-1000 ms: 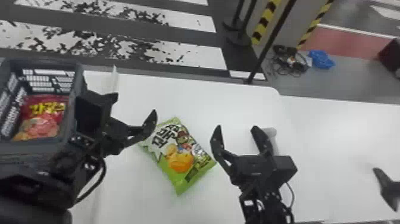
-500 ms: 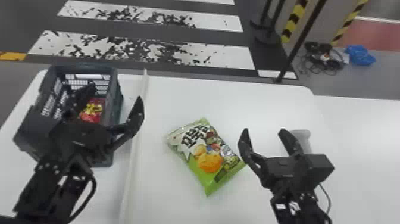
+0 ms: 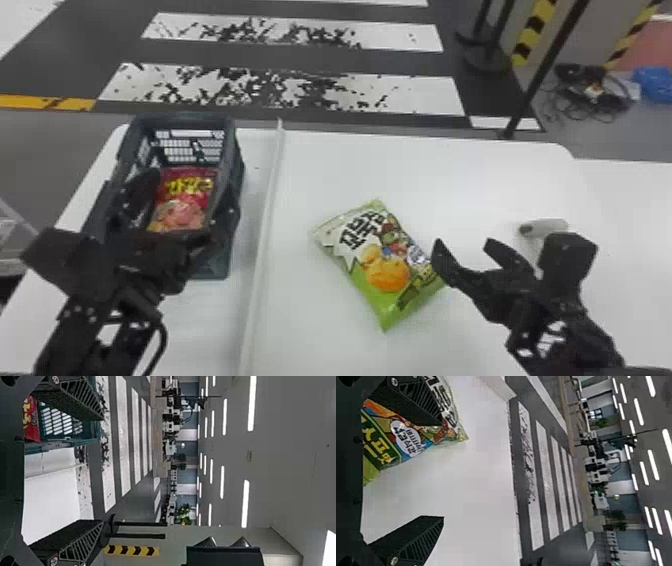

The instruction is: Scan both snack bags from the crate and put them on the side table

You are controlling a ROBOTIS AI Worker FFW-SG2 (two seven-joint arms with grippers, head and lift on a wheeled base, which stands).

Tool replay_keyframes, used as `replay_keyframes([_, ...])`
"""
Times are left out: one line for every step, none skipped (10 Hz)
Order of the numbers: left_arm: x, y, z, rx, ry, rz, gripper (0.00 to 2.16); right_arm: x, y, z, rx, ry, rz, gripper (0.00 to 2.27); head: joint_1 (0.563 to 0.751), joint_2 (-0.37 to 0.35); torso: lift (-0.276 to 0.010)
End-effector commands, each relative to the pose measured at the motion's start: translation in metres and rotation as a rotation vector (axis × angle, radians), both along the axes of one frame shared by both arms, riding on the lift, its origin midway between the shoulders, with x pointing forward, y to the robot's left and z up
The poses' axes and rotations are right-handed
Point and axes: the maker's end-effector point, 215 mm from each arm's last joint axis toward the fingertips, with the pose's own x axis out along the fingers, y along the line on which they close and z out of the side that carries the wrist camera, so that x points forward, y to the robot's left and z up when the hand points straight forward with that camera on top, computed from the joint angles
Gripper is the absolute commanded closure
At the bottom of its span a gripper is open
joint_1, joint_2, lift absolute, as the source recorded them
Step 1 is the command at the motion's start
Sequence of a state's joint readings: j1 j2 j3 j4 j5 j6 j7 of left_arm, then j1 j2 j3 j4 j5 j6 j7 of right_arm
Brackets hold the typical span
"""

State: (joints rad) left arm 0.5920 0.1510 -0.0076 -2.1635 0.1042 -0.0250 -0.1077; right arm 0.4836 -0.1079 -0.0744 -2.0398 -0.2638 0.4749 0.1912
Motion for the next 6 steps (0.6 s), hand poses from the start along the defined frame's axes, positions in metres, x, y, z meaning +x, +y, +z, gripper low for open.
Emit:
replay_keyframes([-0.002,0.002,-0.004,0.001,0.009,0.000,0.08,-0.007,-0.006,-0.024,0.060,0.157,0.043,0.09,0.695,-0.022,-0.087])
replay_keyframes([-0.002,0.003,-0.005,0.001,0.010,0.003,0.08,-0.011,-0.007,-0.032,0.094,0.225,0.076,0.09,0.695,-0.018,-0.087])
replay_keyframes([-0.002,0.003,-0.005,-0.002,0.011,0.000,0.08,-0.013,-0.007,-0.034,0.134,0.271,0.103,0.09,0.695,-0.016,-0.087])
replay_keyframes([-0.003,0.003,-0.008,-0.002,0.017,-0.007,0.08,-0.013,-0.005,-0.035,0.200,0.319,0.139,0.08,0.695,-0.016,-0.087])
replay_keyframes([-0.003,0.003,-0.011,-0.001,0.024,-0.009,0.08,-0.011,-0.004,-0.031,0.290,0.356,0.182,0.08,0.695,-0.016,-0.087])
replay_keyframes([-0.003,0.002,-0.012,0.000,0.028,-0.019,0.08,-0.013,-0.008,-0.032,0.333,0.395,0.208,0.08,0.695,-0.011,-0.087])
